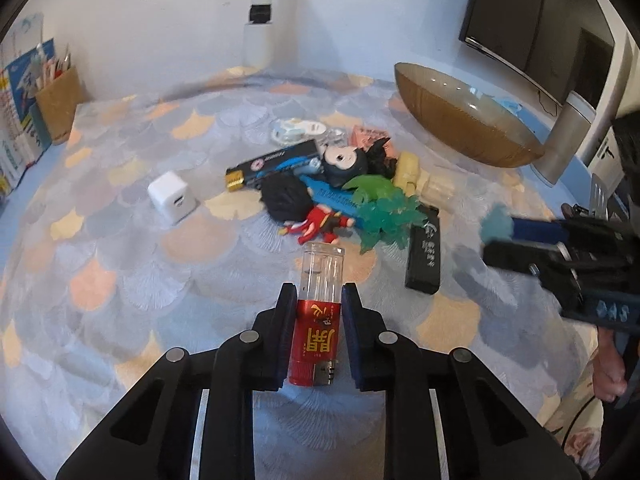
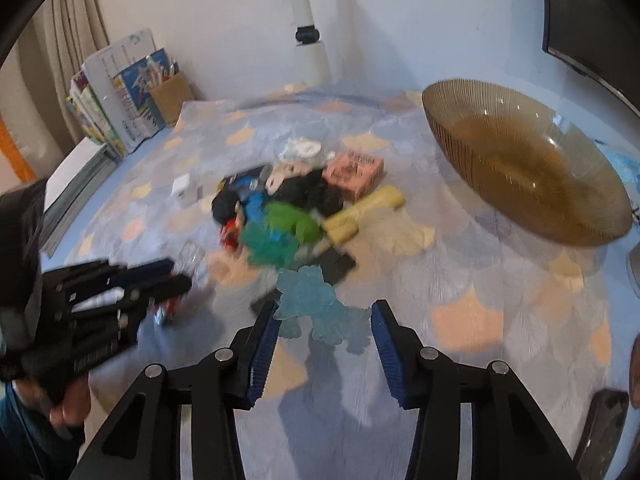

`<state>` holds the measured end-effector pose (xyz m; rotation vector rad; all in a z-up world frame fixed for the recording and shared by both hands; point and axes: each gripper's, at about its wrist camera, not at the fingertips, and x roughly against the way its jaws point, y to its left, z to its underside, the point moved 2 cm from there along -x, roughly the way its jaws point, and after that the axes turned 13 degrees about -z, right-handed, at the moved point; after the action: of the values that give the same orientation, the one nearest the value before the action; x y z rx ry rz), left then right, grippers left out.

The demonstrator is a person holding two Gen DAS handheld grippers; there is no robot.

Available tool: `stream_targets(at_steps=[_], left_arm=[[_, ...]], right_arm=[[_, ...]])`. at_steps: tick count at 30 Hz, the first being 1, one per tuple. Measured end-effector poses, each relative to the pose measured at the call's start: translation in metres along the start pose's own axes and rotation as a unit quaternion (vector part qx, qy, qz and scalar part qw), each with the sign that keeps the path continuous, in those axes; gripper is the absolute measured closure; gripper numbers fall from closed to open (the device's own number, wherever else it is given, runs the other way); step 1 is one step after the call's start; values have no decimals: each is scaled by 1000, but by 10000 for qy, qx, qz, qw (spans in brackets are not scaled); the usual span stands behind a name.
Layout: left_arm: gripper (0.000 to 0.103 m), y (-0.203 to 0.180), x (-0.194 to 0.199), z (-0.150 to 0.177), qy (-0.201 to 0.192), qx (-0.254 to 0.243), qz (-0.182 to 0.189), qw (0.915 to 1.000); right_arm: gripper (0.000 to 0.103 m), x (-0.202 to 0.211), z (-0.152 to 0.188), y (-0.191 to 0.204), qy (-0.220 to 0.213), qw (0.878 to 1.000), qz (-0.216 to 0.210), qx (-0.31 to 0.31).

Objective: Organize rigid objects
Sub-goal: 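Grasp the red lighter with the left tool while the right tool grasps the translucent blue figure, then carry both held items over the amber glass bowl and open both tools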

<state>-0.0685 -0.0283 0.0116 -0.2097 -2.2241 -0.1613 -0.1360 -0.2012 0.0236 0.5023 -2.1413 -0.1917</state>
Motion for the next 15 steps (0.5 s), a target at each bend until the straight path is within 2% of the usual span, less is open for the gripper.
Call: stream_targets(at_steps=[7, 9, 11, 15], left_arm=[[82, -3, -7, 12, 135, 40, 40, 9999], [71, -1, -5, 13, 149, 87, 16, 9998], [67, 1, -3, 15, 144, 112, 8, 9998], [67, 2, -3, 16, 146, 108, -27, 9998]], right_arm=[[56, -10, 29, 6, 276, 9993, -39, 260], [54, -7, 31, 5, 259, 9993, -43, 263], [35, -3, 31, 3, 181, 9996, -72, 194], [32, -5, 28, 5, 148, 9996, -159, 199]])
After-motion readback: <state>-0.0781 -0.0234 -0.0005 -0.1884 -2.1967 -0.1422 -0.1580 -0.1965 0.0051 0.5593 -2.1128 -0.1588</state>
